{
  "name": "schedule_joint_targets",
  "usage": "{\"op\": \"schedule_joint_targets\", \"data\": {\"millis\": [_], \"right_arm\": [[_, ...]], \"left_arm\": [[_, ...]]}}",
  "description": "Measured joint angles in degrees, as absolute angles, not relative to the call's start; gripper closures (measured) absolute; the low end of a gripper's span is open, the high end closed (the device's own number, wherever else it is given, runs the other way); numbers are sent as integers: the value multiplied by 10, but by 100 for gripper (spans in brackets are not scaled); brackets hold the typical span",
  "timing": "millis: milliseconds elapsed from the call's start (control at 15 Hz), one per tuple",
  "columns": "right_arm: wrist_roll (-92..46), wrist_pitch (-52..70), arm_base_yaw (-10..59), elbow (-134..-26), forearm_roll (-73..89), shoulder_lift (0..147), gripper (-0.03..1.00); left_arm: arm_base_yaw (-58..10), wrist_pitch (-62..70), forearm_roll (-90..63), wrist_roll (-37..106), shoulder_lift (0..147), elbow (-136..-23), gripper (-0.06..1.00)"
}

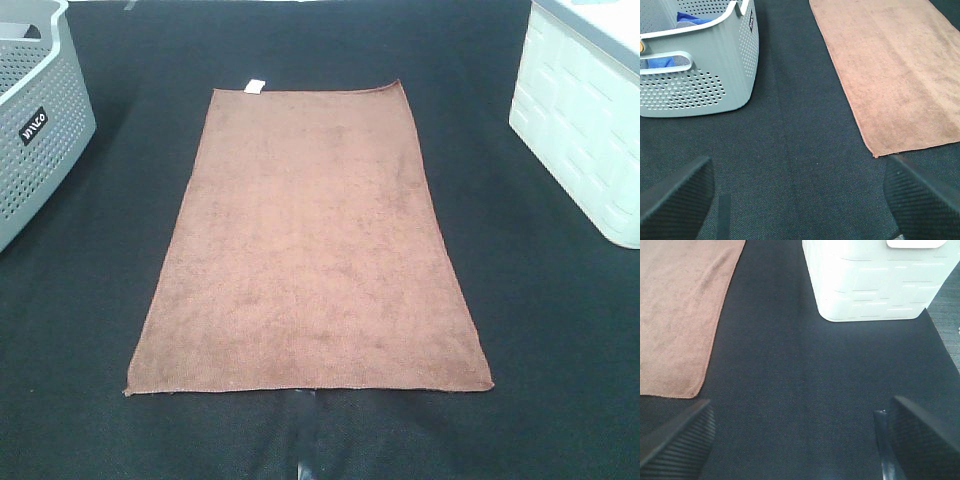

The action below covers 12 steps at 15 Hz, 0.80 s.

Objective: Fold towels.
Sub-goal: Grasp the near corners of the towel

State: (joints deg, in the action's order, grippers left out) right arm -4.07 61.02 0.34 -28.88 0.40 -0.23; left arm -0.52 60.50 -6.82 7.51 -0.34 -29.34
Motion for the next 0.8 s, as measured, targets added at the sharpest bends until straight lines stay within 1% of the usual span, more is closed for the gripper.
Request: {"op": "schedule_joint_targets", "data": {"millis": [467,600,800], "right_arm": [[-41,610,3,-289,4,-2,6],[-41,599,3,-292,4,25,6],[-26,544,3,-300,3,108,7]], "left_arm": [[-5,601,-69,74,-1,-295,7],[-5,531,-74,74,26,-304,7],[-5,366,-147,56,101,-277,7]]}}
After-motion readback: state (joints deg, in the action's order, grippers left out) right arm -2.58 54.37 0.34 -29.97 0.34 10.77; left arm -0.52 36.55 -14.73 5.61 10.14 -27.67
